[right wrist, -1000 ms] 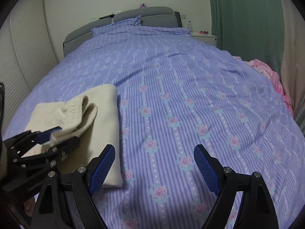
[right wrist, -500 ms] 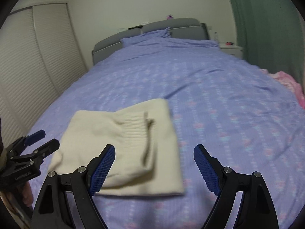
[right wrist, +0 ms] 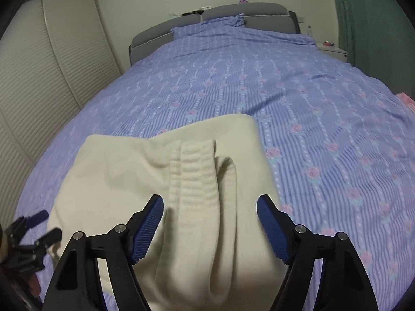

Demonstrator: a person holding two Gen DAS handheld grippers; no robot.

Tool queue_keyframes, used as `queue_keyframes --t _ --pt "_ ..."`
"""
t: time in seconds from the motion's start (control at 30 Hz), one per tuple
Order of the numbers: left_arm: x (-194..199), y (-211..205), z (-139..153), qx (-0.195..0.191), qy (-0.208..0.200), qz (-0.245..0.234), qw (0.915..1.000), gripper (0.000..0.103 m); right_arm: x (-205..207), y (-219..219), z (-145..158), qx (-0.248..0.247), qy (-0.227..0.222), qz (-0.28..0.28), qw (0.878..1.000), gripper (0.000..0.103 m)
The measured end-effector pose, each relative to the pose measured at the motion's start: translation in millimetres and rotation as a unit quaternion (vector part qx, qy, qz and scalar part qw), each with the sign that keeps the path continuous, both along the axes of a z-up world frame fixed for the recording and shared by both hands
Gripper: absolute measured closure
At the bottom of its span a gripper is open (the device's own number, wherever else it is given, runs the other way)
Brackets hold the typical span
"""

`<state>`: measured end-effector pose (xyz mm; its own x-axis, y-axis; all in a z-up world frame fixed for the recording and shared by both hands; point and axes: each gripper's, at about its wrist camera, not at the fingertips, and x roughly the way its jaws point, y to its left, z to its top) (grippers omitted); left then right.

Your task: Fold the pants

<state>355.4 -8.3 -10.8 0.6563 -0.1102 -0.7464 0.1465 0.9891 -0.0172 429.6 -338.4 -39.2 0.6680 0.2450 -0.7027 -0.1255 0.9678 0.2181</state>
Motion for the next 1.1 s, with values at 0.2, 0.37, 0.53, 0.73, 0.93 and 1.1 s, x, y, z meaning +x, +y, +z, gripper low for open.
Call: queue_keyframes --t 0.2,0.37,0.53,0.73,0.93,1.1 --pt "3.5 1.1 -9.5 -0.016 0.026 0.009 0.9995 0.02 23.2 6.7 -14.7 0.025 0.047 0.023 0.998 0.059" --pt "-0.9 -1.3 0.0 -0.012 0.014 0.002 0.9998 0.023 12.0 0.6 14.8 -0.005 -0.003 0.003 1.0 0.094" --pt "-2.3 -19.1 13.8 0.005 -0.003 -0.017 0.9998 0.023 13.5 3.2 43.1 -0.026 -0.035 0.009 0.999 0.095" --pt "4.3 -29.1 9.4 0.009 0.007 -0.025 0.9996 0.022 24.6 -3.7 31.6 -0.056 -0.025 -0.03 0.998 0.095" --pt "7.0 -33.9 -8.1 0.034 0.013 -0.03 0.9989 0.022 27.9 6.5 -0.8 -0.126 0.003 -0.033 0.992 0.092" --pt "0.4 -32.9 -2.7 0.036 0.005 -0.029 0.9989 0.021 -9.2 0.4 19.2 -0.092 -0.026 -0.045 0.994 0.059"
